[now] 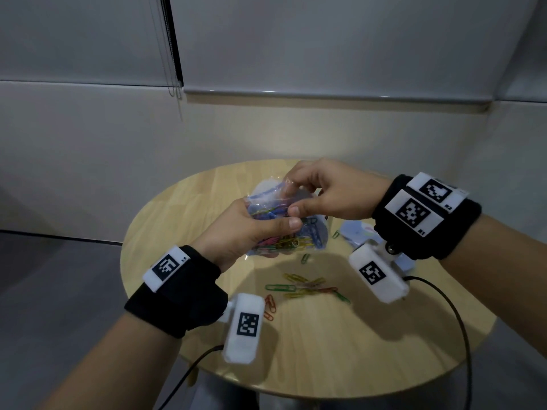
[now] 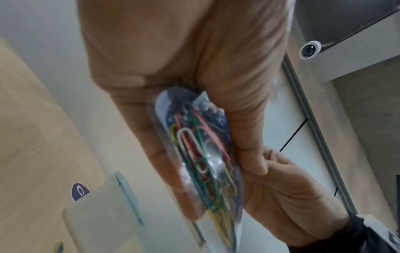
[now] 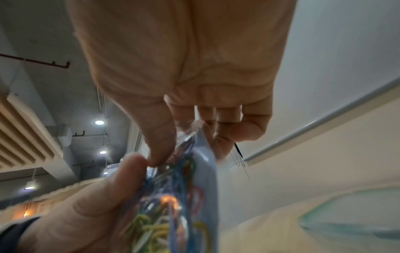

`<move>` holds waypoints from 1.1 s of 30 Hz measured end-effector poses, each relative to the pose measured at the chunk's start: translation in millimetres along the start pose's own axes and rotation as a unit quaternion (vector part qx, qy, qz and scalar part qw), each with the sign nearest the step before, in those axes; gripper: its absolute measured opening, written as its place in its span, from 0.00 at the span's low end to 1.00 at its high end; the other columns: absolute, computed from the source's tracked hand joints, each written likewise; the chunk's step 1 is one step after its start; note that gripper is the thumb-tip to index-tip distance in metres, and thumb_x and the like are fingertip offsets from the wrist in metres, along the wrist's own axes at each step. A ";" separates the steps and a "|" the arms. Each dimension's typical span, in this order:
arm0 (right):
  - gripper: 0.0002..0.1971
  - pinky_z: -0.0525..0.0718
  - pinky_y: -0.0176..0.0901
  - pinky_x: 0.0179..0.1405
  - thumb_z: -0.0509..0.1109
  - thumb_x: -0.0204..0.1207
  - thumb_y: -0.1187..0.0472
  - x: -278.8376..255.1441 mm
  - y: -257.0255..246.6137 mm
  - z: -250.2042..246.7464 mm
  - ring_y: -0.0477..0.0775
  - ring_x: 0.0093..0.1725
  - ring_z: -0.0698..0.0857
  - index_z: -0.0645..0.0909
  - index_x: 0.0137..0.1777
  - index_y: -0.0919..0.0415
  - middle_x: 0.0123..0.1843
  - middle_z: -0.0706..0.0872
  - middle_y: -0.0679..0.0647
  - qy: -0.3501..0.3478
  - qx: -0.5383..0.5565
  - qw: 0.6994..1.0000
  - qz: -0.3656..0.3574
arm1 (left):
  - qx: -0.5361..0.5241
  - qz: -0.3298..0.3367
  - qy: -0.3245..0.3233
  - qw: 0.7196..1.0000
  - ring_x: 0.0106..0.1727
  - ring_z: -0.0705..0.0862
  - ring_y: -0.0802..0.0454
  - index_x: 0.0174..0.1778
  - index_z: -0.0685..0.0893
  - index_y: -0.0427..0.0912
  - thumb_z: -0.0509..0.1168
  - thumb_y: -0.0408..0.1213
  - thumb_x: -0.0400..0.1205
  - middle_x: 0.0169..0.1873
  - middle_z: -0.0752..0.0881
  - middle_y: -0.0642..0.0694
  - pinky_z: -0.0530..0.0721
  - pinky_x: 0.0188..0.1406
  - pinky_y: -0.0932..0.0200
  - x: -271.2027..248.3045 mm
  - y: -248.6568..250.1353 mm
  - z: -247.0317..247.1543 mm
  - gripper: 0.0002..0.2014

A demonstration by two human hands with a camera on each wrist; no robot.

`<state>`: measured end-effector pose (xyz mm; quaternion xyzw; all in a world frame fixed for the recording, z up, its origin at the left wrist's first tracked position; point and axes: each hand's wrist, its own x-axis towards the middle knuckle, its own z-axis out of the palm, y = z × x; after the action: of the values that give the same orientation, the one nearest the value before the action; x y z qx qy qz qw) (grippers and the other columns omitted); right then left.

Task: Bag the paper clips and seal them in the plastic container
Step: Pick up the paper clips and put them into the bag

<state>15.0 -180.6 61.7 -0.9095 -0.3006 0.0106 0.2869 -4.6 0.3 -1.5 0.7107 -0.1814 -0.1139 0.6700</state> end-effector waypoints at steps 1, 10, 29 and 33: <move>0.09 0.79 0.32 0.48 0.75 0.71 0.62 -1.0 0.1 1.0 0.49 0.49 0.83 0.86 0.51 0.60 0.56 0.82 0.52 -0.004 -0.005 1.000 0.004 | -0.001 0.003 0.001 1.000 0.40 0.92 0.44 0.55 0.89 0.47 0.77 0.42 0.70 0.47 0.93 0.39 0.86 0.31 0.58 0.0 0.4 0.3 0.17; 0.08 0.85 0.58 0.45 0.77 0.68 0.60 -3.9 0.1 -8.4 0.52 0.38 0.83 0.88 0.46 0.48 0.48 0.88 0.52 0.020 0.061 0.998 -0.004 | 0.005 0.008 -0.011 1.000 0.41 0.92 0.47 0.51 0.90 0.50 0.77 0.43 0.69 0.45 0.93 0.41 0.88 0.34 0.57 0.4 3.6 2.1 0.14; 0.17 0.83 0.46 0.36 0.65 0.71 0.78 8.5 42.4 19.7 0.51 0.36 0.80 0.82 0.53 0.59 0.46 0.85 0.58 -0.016 0.103 0.989 0.102 | 0.039 -0.009 0.077 0.996 0.38 0.90 0.55 0.54 0.90 0.42 0.73 0.33 0.77 0.40 0.93 0.48 0.86 0.31 0.64 -4.2 -9.0 -27.0 0.10; 0.24 0.77 0.41 0.53 0.60 0.74 0.71 8.4 75.1 49.6 0.47 0.47 0.77 0.78 0.67 0.50 0.63 0.83 0.49 -0.183 -0.221 0.948 0.140 | 0.061 -0.006 0.093 0.994 0.41 0.89 0.50 0.62 0.87 0.43 0.73 0.38 0.78 0.45 0.91 0.43 0.85 0.29 0.62 -7.0 -5.9 -35.4 0.15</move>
<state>53.0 -199.6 -18.1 -0.9656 -0.2121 0.1498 0.0142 4.0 35.7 -5.2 0.7591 -0.1207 -0.0394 0.6384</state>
